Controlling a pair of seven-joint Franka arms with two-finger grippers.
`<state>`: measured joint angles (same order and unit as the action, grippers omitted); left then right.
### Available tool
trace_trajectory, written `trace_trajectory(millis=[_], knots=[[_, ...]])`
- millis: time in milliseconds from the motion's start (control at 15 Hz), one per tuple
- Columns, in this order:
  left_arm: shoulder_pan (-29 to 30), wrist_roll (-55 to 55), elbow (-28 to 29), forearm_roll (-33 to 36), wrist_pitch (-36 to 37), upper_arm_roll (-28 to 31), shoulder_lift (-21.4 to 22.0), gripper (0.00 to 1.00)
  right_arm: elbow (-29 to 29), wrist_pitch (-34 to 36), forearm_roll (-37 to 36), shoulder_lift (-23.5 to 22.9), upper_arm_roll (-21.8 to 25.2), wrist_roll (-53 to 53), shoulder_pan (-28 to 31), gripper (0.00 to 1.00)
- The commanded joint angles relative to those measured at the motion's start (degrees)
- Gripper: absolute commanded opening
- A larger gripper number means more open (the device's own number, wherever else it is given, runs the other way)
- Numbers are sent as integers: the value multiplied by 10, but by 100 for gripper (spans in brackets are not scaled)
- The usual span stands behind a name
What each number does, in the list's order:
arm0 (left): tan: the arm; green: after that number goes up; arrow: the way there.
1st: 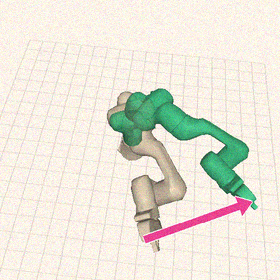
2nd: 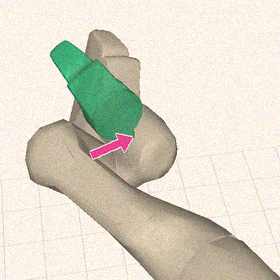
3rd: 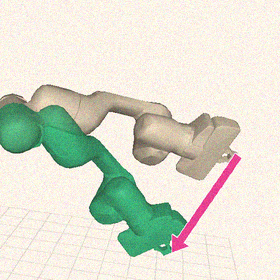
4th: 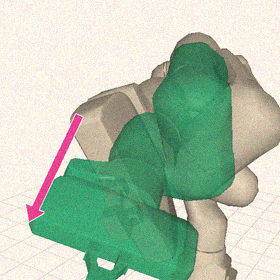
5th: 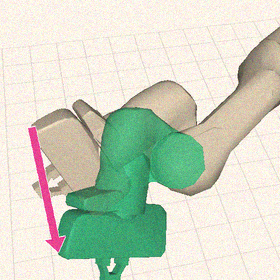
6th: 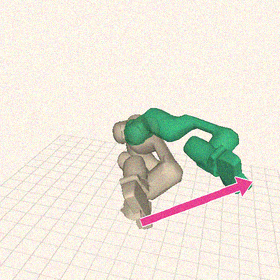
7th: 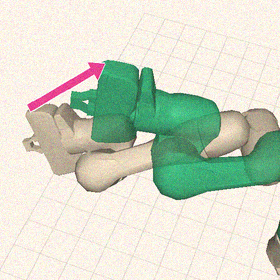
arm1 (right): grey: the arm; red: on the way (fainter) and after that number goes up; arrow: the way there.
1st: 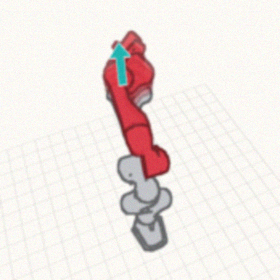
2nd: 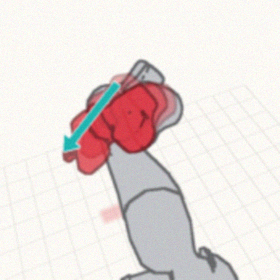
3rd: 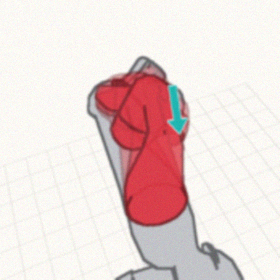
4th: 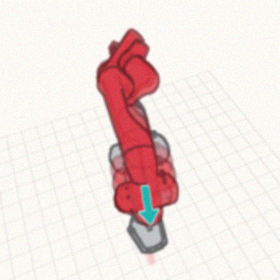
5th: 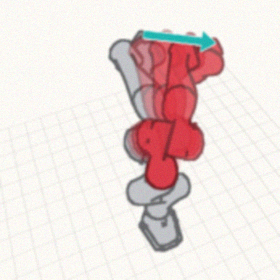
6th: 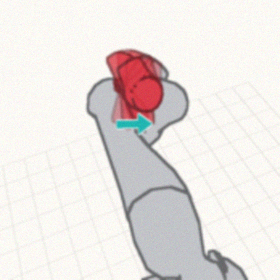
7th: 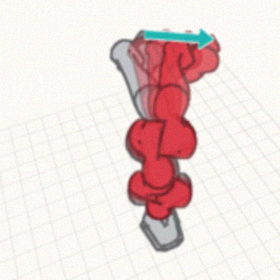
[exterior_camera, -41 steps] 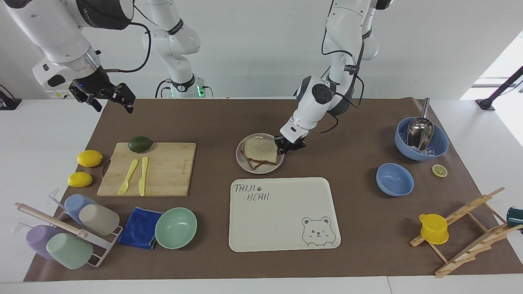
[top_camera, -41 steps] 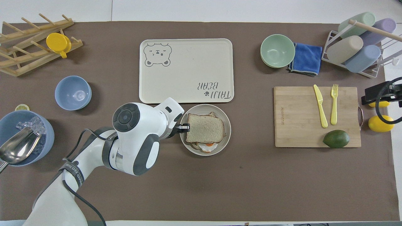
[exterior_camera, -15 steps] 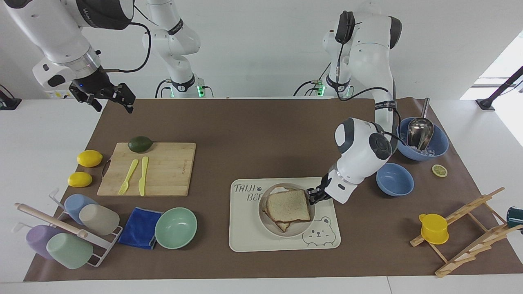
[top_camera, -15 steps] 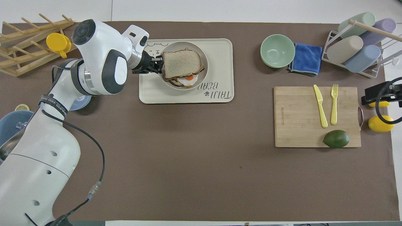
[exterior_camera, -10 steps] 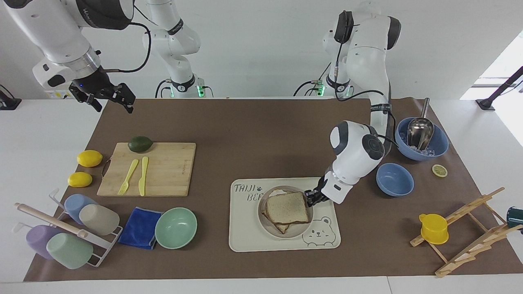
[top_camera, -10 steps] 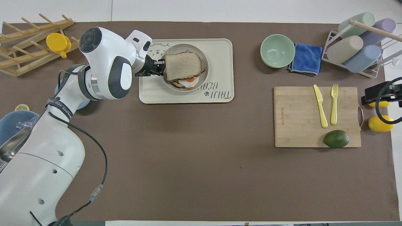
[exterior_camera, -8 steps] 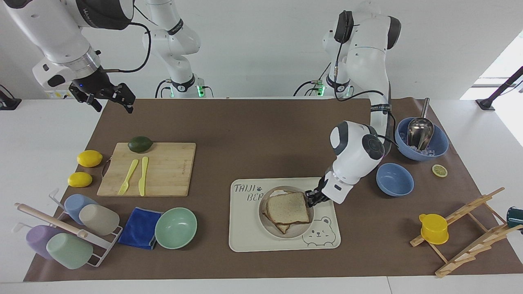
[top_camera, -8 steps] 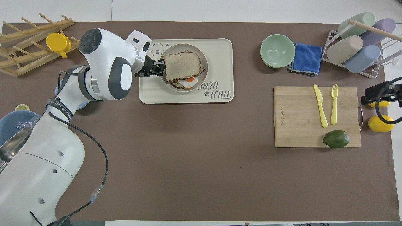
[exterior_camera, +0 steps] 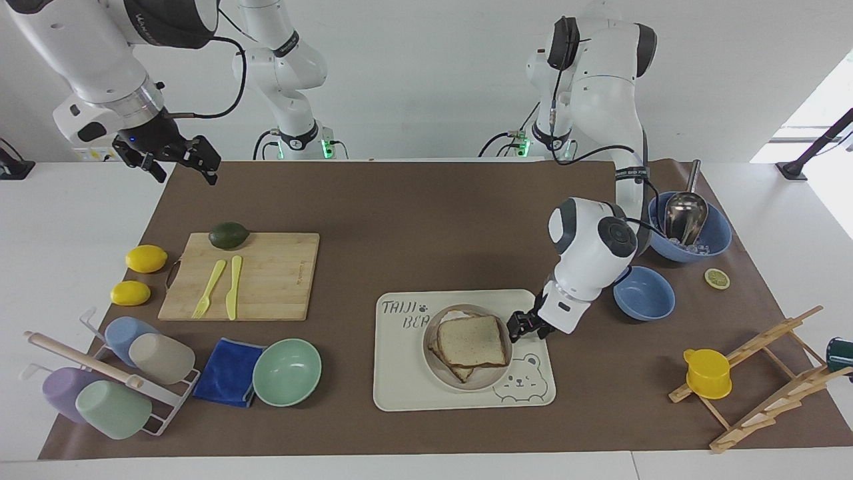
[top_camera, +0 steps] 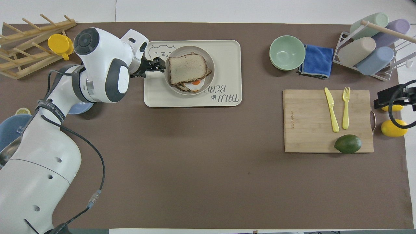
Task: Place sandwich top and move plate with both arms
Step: 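Open the left gripper and withdraw it from the plate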
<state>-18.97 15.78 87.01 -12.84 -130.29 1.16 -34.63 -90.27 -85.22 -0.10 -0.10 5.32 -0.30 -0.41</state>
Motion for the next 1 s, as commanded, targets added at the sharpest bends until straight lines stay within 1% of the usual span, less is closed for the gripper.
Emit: trace_trajectory(millis=[0, 133, 200, 400, 667, 733, 933], knots=[[11, 1, 14, 51, 9, 3, 32, 100, 1, 8, 10, -1, 0, 5, 2, 100], [30, -1, 14, 54, 60, 9, 70, 100, 1, 8, 10, -1, 0, 6, 2, 100], [33, -11, 15, 55, 93, 11, 98, 100, 1, 8, 10, -1, 0, 6, 2, 100], [34, -17, 15, 117, 182, 16, 152, 100, 1, 8, 11, -1, 0, 6, 2, 100], [30, -18, 15, 139, 280, 16, 216, 100, 1, 8, 10, -1, 0, 5, 2, 100], [32, -21, 17, 140, 298, 16, 239, 100, 1, 8, 11, -1, 0, 5, 2, 100], [33, -59, 19, 140, 367, 16, 293, 100, 1, 8, 10, -1, 0, 5, 2, 100]])
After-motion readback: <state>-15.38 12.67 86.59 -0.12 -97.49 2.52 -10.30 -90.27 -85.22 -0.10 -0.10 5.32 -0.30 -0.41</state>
